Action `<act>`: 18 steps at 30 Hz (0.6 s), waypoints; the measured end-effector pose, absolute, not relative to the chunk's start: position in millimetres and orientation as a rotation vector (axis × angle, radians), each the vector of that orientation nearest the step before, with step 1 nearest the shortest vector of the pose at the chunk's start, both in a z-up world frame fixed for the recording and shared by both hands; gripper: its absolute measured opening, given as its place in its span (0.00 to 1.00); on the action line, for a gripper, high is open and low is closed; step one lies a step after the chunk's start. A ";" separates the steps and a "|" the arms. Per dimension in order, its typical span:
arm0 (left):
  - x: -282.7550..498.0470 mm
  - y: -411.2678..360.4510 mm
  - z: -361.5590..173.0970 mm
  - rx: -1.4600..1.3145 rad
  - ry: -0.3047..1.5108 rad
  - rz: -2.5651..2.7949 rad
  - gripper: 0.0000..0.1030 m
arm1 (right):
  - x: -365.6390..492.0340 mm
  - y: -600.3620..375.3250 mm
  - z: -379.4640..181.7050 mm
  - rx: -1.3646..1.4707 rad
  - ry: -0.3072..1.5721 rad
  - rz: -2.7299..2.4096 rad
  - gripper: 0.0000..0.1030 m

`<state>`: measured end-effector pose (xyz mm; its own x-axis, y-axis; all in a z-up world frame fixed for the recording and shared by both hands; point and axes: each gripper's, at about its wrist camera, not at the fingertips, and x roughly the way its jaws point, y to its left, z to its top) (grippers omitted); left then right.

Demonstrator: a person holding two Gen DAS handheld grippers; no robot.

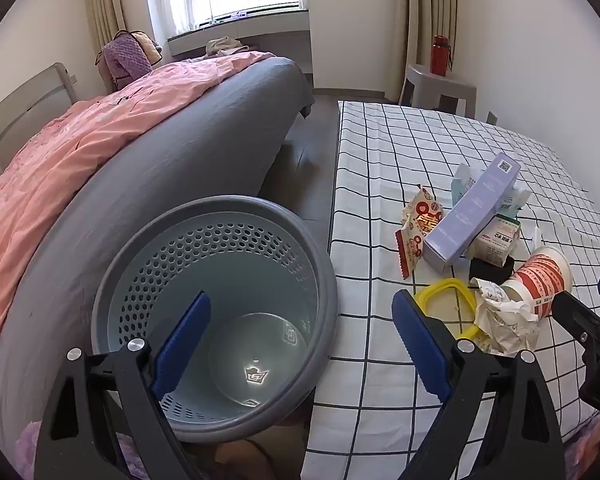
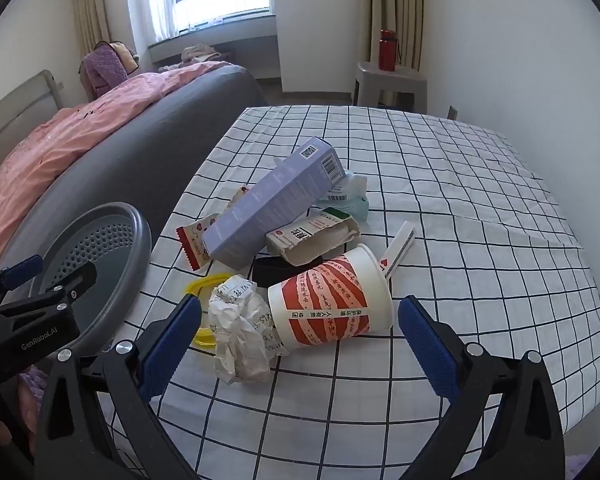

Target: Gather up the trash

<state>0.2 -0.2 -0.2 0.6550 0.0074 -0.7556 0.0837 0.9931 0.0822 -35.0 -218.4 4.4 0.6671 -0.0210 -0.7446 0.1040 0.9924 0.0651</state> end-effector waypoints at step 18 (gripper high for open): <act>-1.1 5.0 -7.5 0.109 0.861 -0.038 0.85 | -36.3 -221.4 5.8 0.112 0.823 -0.077 0.94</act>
